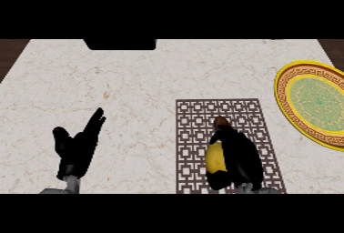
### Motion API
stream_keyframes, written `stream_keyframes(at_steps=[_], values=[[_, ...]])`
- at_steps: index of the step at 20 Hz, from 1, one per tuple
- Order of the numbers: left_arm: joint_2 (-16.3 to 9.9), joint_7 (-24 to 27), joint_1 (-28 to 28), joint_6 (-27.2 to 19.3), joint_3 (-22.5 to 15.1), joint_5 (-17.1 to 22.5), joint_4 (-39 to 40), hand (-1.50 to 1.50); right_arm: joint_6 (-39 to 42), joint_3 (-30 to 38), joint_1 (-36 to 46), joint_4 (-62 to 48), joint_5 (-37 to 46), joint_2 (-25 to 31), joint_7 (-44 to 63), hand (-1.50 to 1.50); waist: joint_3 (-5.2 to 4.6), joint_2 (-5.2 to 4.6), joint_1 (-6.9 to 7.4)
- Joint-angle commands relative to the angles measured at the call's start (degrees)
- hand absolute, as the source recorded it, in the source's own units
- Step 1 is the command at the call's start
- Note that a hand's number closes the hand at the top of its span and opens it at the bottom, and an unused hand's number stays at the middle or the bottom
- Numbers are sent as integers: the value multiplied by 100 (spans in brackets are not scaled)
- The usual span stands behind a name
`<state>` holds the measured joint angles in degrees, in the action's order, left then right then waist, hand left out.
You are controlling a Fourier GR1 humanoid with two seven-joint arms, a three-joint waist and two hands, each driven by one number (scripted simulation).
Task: Pick the lemon from the placemat and place it in the plate
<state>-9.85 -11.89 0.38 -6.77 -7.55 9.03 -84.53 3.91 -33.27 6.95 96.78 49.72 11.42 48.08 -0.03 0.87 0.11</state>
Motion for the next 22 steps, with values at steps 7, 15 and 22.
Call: stream_keyframes(at_steps=[7,15,22], values=[[81,213,270,289,81,17,295,0,-590,186,-81,410,695,110,-519,150,3,-81,-20],[79,-43,-9,300,245,87,228,0,-1290,-619,-404,1561,1576,-55,-730,150,4,-75,-43],[221,8,405,152,26,-162,2,0,-2101,-316,-1303,2812,2057,186,-449,150,8,-63,-65]])
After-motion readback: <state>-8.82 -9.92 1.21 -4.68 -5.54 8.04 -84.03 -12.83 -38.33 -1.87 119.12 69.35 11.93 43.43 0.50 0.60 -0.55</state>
